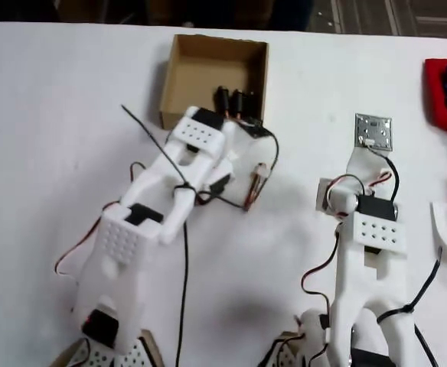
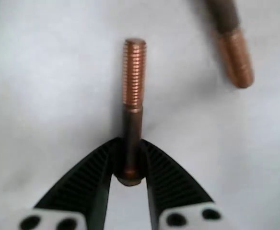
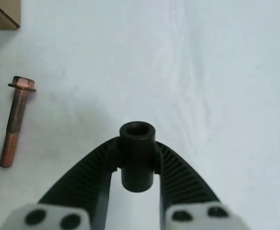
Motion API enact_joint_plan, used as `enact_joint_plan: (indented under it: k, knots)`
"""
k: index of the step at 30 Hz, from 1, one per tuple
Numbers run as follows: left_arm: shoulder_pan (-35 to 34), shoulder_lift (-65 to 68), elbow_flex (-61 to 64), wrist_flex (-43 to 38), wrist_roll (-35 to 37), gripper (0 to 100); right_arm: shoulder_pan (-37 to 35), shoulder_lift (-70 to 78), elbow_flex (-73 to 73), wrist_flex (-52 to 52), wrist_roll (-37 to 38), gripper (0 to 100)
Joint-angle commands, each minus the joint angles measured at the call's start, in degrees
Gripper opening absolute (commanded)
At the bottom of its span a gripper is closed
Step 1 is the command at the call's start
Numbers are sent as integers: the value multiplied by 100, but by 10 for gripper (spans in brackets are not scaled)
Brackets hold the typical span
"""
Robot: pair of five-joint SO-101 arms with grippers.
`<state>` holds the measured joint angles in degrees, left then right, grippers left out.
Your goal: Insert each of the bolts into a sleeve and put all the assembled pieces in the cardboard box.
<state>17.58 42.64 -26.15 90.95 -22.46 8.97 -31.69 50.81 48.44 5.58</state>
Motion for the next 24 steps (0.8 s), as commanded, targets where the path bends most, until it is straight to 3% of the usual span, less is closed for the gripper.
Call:
enact_joint_plan:
  k: [1,10,24]
  knots:
    - [-299,-44,-136,132,-70,24,40,-286,-18,-75,-35,20]
    - [-870,-44,-154,563,-185,26,40,-286,-18,-75,-44,20]
    - [-1670,-97,-163,932,-4211,24,13,-286,-9,-84,-44,20]
